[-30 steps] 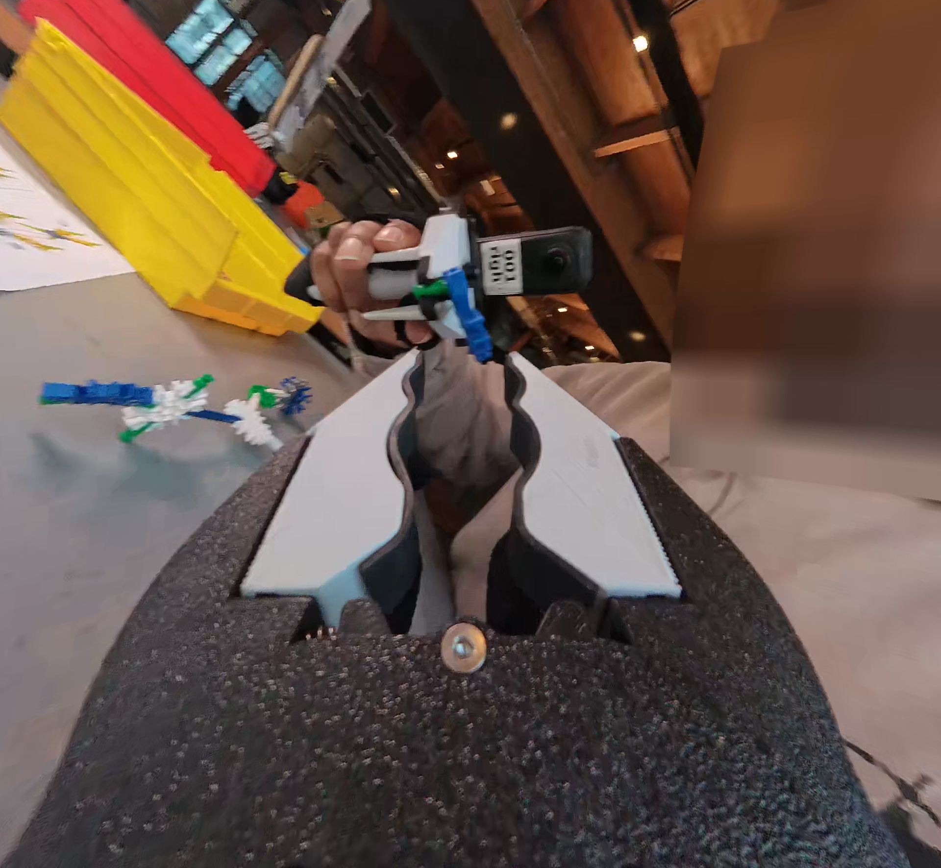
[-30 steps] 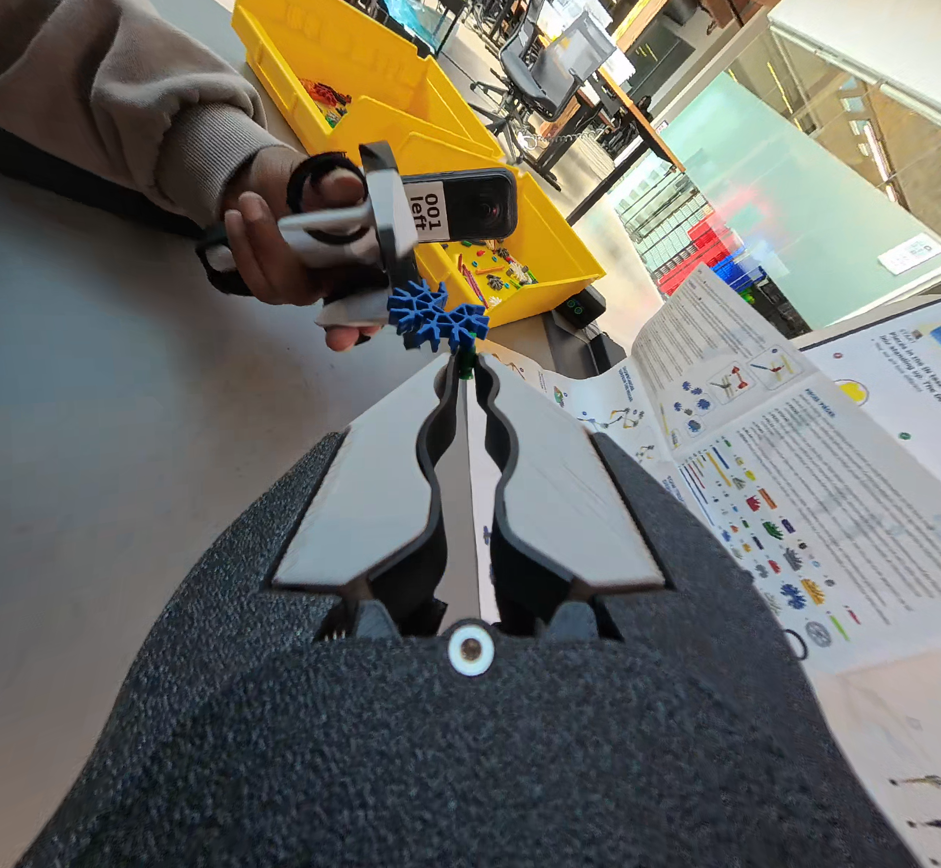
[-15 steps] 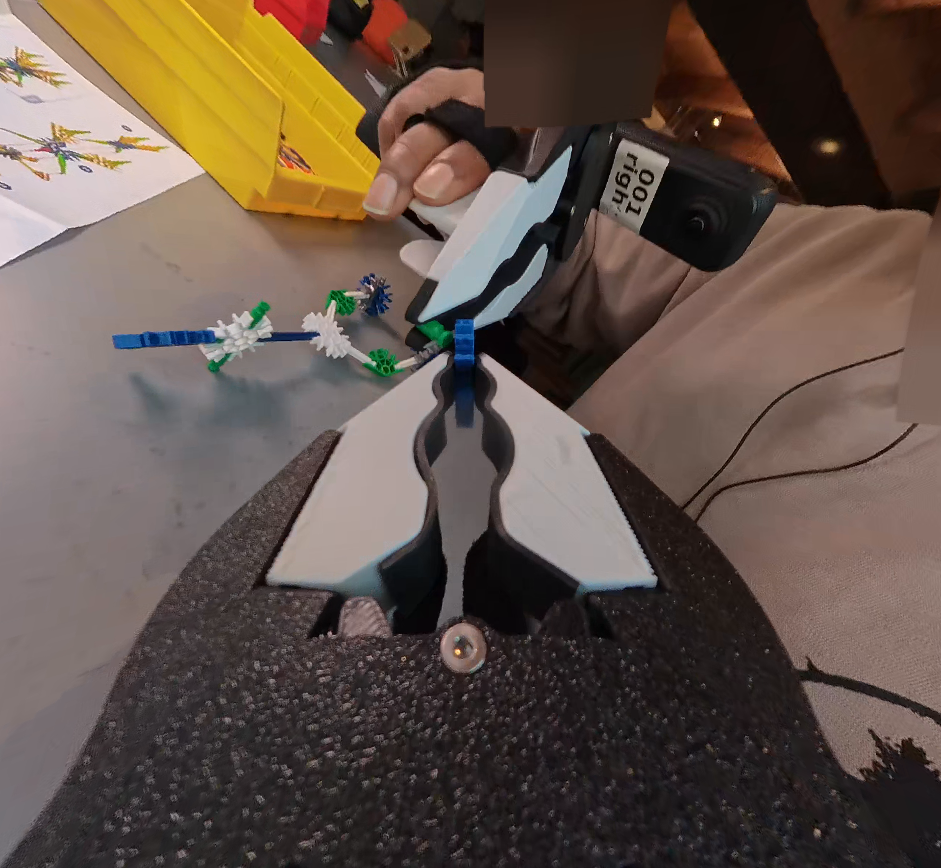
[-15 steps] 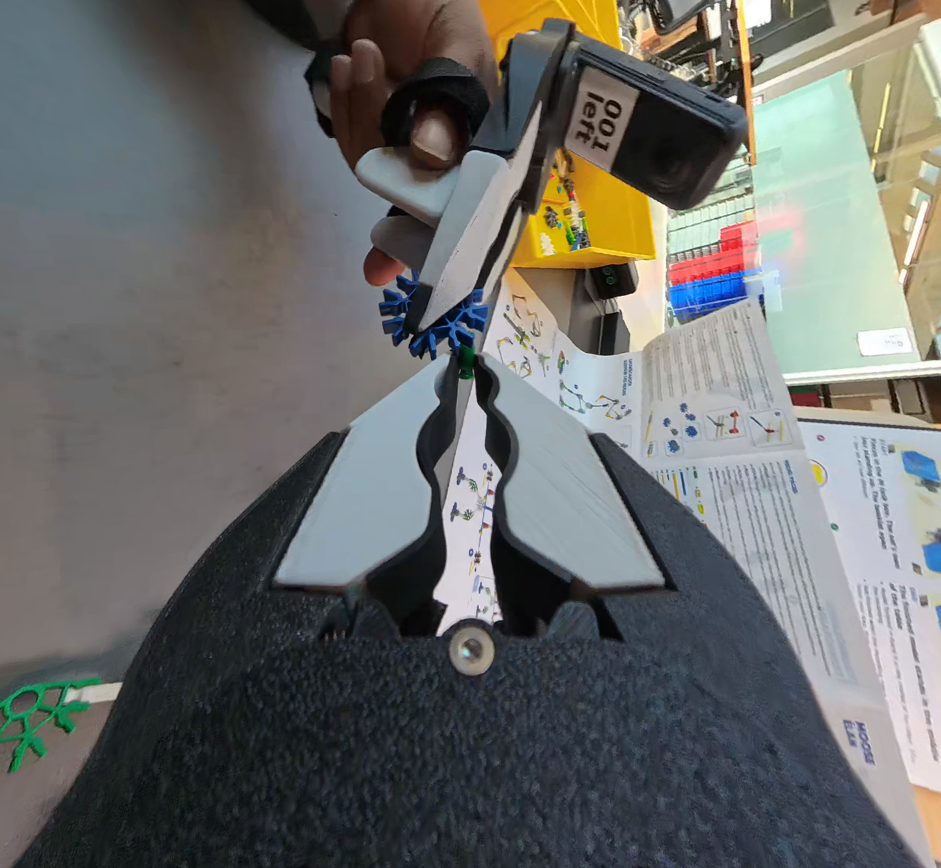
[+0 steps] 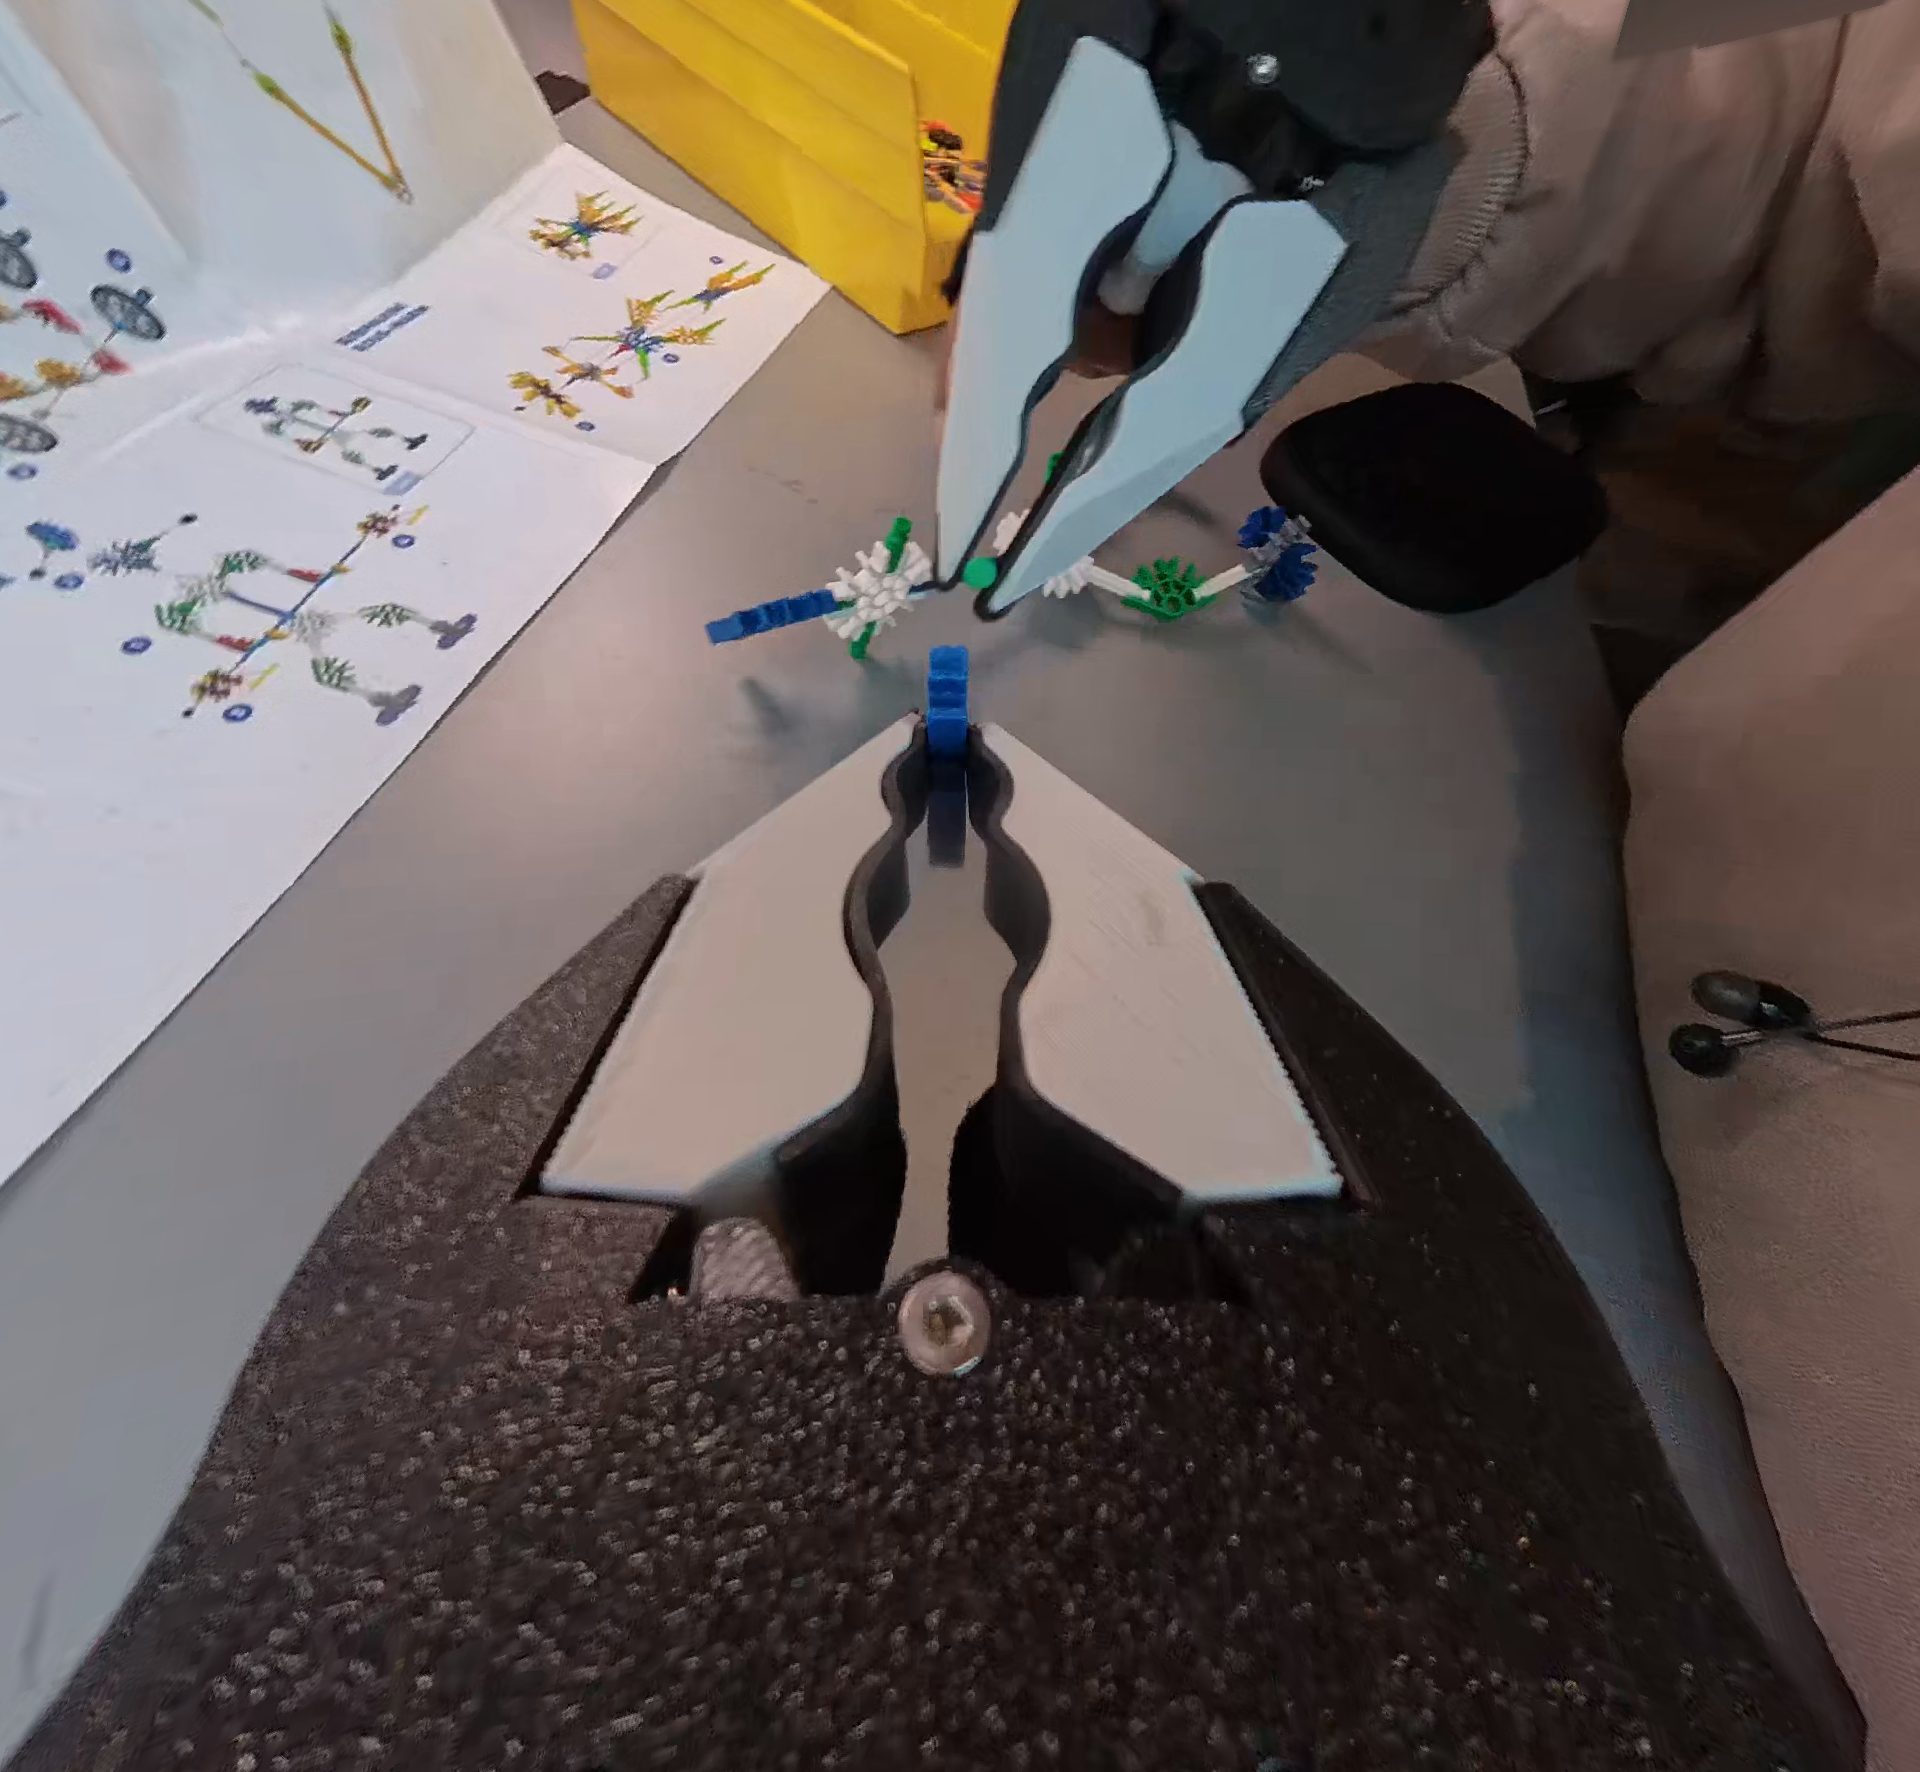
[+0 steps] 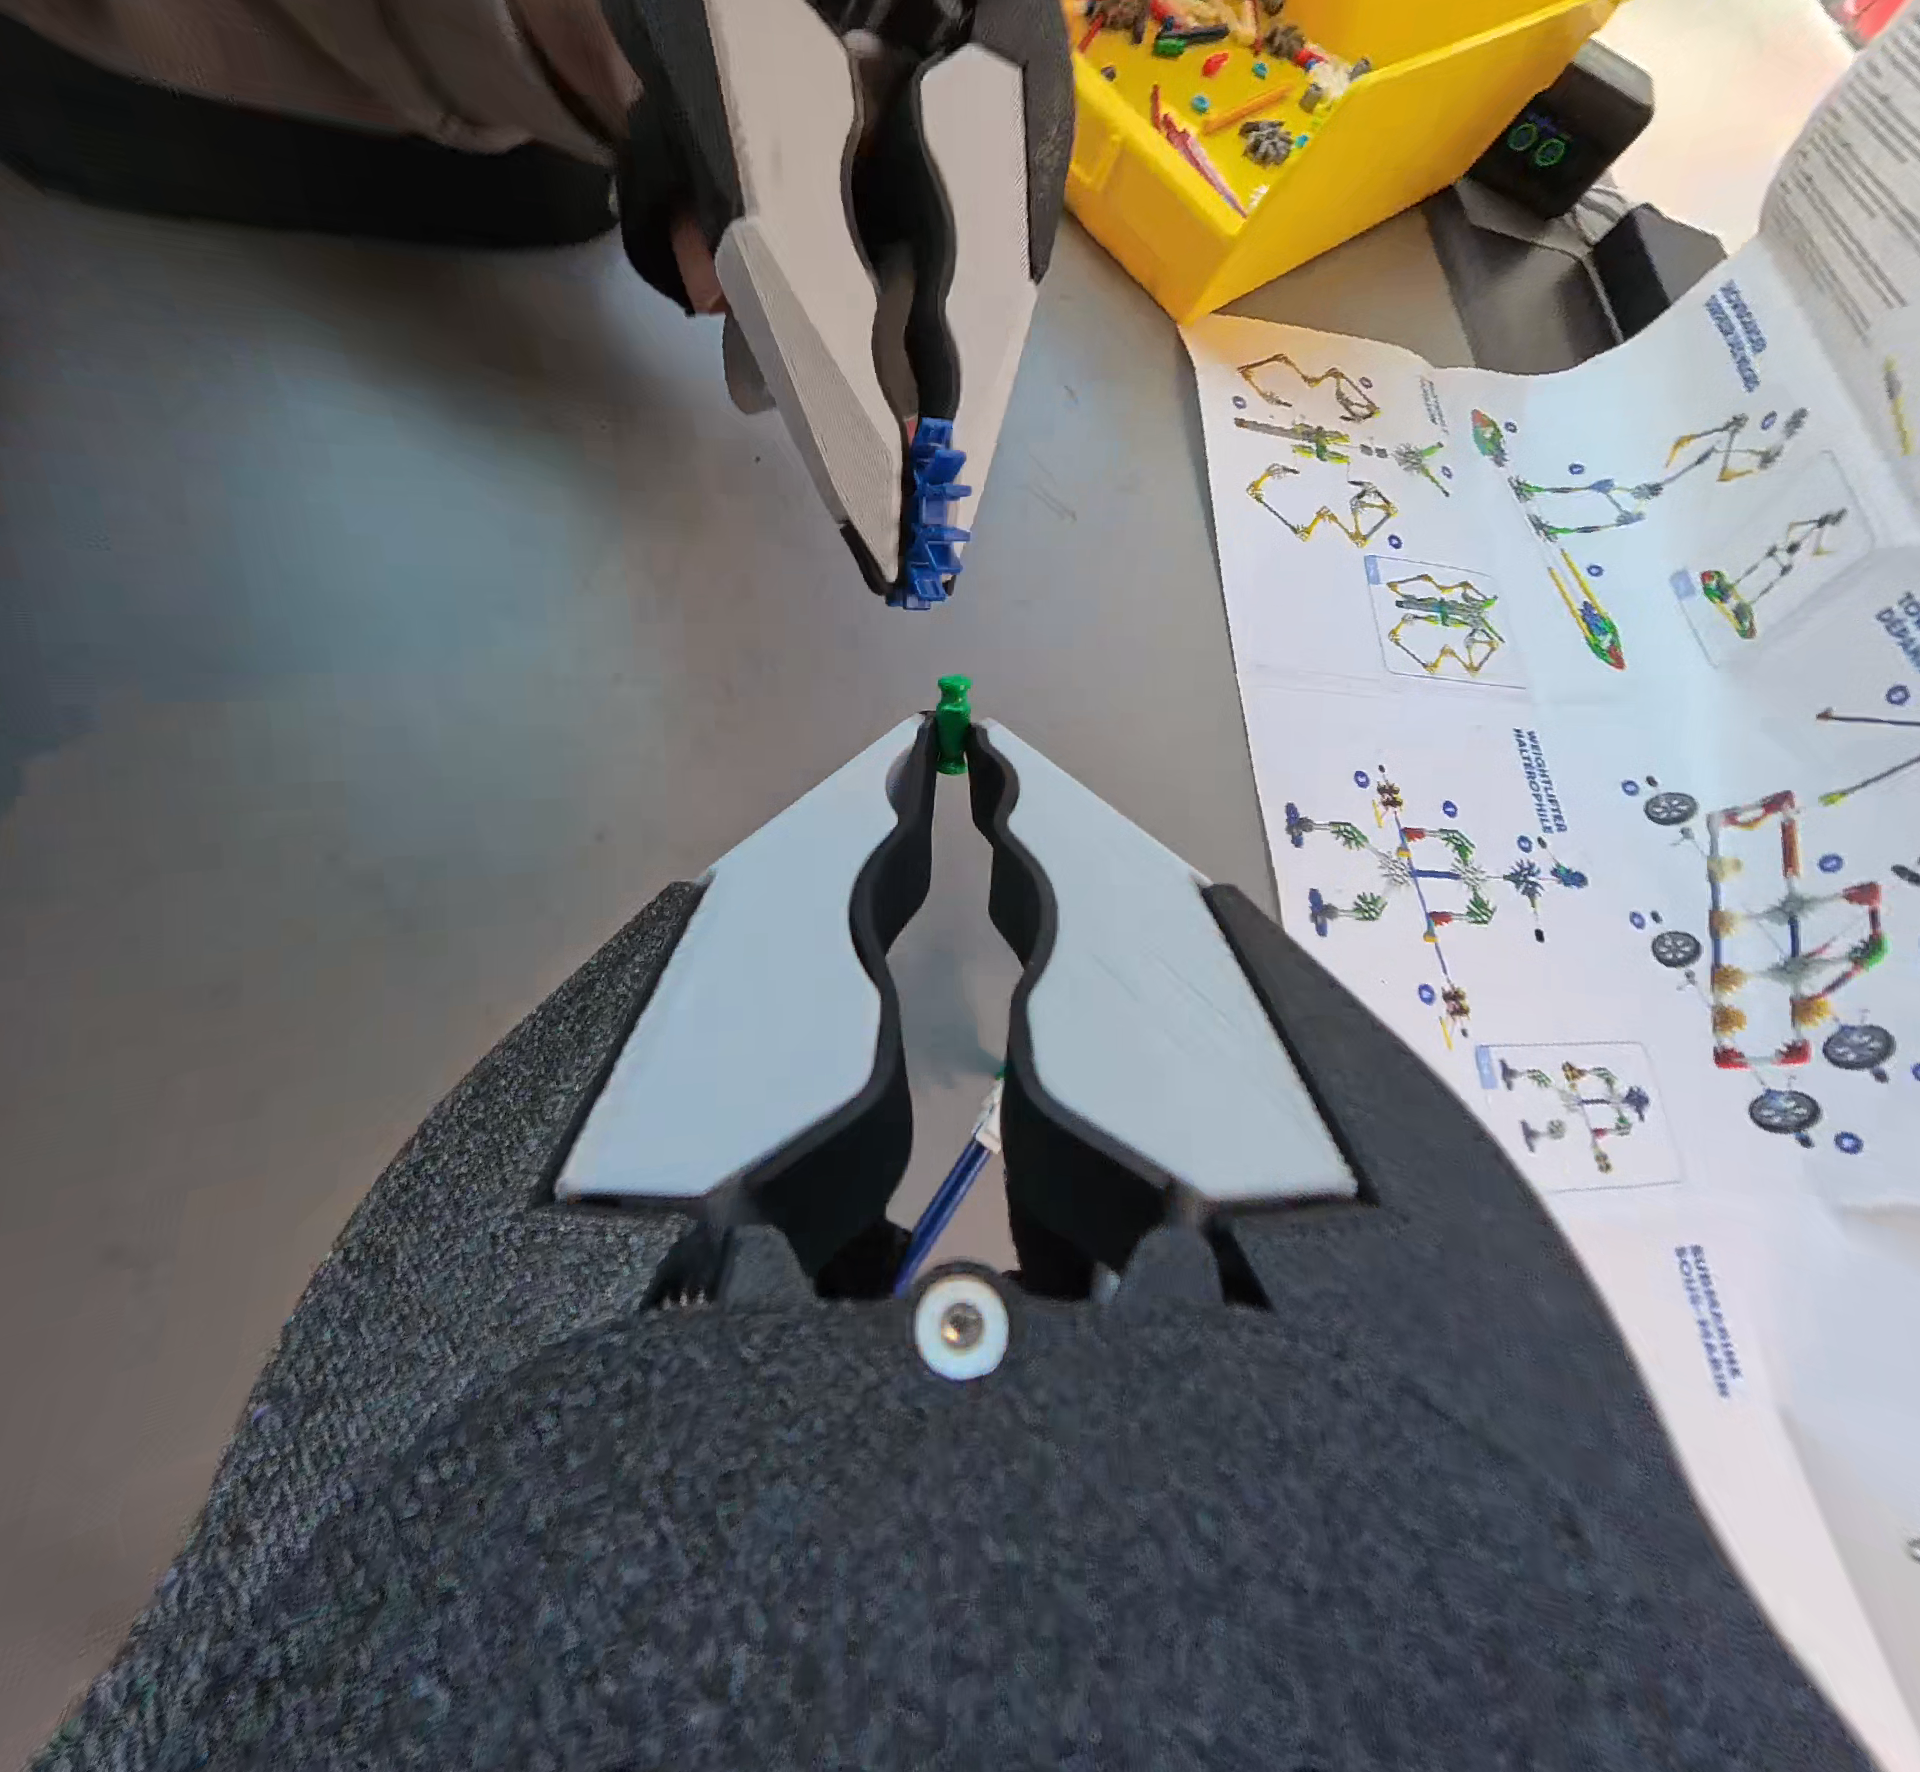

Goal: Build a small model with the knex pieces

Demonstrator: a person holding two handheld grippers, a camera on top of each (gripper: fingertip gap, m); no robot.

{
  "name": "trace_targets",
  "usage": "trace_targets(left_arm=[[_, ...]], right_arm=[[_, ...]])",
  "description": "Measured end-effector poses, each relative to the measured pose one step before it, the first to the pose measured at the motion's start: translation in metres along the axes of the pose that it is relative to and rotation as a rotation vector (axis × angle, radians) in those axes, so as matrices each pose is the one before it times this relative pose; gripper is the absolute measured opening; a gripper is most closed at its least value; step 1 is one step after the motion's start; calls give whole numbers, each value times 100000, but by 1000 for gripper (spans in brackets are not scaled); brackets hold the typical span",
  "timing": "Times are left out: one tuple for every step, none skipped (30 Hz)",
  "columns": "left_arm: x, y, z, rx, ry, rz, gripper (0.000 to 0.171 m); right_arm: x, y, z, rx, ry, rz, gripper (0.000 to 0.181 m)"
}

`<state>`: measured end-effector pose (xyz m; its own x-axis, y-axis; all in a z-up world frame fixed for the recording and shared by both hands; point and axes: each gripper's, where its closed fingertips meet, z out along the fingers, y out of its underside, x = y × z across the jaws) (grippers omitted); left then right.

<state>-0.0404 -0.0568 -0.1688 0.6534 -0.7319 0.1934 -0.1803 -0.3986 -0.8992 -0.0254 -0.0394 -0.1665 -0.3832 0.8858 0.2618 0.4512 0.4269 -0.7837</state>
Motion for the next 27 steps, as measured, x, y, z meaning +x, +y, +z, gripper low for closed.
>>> trace_targets(left_arm=[[-586,439,-46,778,-884,-4059,6],[-257,340,-37,726,896,-3572,6],[-254,202,-44,791,281,-2256,6],[-339,123,-51,679,-861,-1109,6],[-279,78,-44,255,-785,-674,6],[-155,18,-15,359,-193,-818,6],[-78,-69,-4,841,9,-779,6],[-85,-95,-18,946,-350,-264,6],[-149,-49,-55,760,-1135,509,6],[-261,-75,-110,866,-2174,1073,6],[-275,-120,-180,1223,-2506,1452,6],[-280,-157,-264,1534,-2453,1348,6],[-375,-200,-313,1894,-2911,1198,6],[-521,-211,-400,2109,-3682,1427,6],[-669,-100,-429,1458,-4482,1589,6],[-958,69,-479,218,-6104,1120,6],[-1003,114,-486,-1,-6175,691,6],[-734,-37,-526,1218,-4196,254,6],[-610,-232,-590,2490,-3506,-522,6],[-680,-341,-634,2999,-3933,-902,6],[-630,-369,-671,2967,-3540,-728,6],[-680,-401,-688,2727,-3744,-674,6],[-808,-477,-727,2898,-4497,-553,6],[-820,-551,-763,3121,-4511,-276,6],[-859,-561,-799,3099,-4431,-159,6],[-852,-577,-839,3209,-4214,-304,6],[-829,-571,-859,3169,-3827,-416,6]], right_arm=[[198,-49,-77,2377,2099,2985,4],[161,-47,-33,2152,1962,2124,5],[101,-115,-21,2582,1589,1881,5],[64,-186,-16,2885,1190,2148,5],[33,-165,8,2668,746,2362,5],[34,-133,22,2282,666,1983,5],[69,-128,21,1984,883,1259,5],[63,-88,7,1583,849,800,5],[34,-100,2,1414,713,365,5],[54,-119,-30,1464,808,90,5],[27,-125,-53,1454,645,-14,5],[40,-138,-104,1540,618,-53,5],[66,-190,-154,1983,791,-282,5],[109,-199,-214,2249,976,-482,5],[188,-201,-272,2357,1426,-418,5],[236,-163,-300,2206,1581,77,4],[169,-105,-308,1751,1084,762,5],[137,-45,-302,1351,867,731,4],[190,-7,-286,1058,1271,153,4],[208,10,-242,680,1412,-295,4],[210,19,-183,430,1349,-371,4],[152,-45,-134,482,1080,-407,4],[13,-51,-81,250,236,-483,4],[-73,-38,-68,-125,-136,-698,4],[-50,-99,-80,-7,260,-1129,4],[-80,-138,-88,160,184,-1250,4],[-98,-134,-71,148,-32,-960,4]])
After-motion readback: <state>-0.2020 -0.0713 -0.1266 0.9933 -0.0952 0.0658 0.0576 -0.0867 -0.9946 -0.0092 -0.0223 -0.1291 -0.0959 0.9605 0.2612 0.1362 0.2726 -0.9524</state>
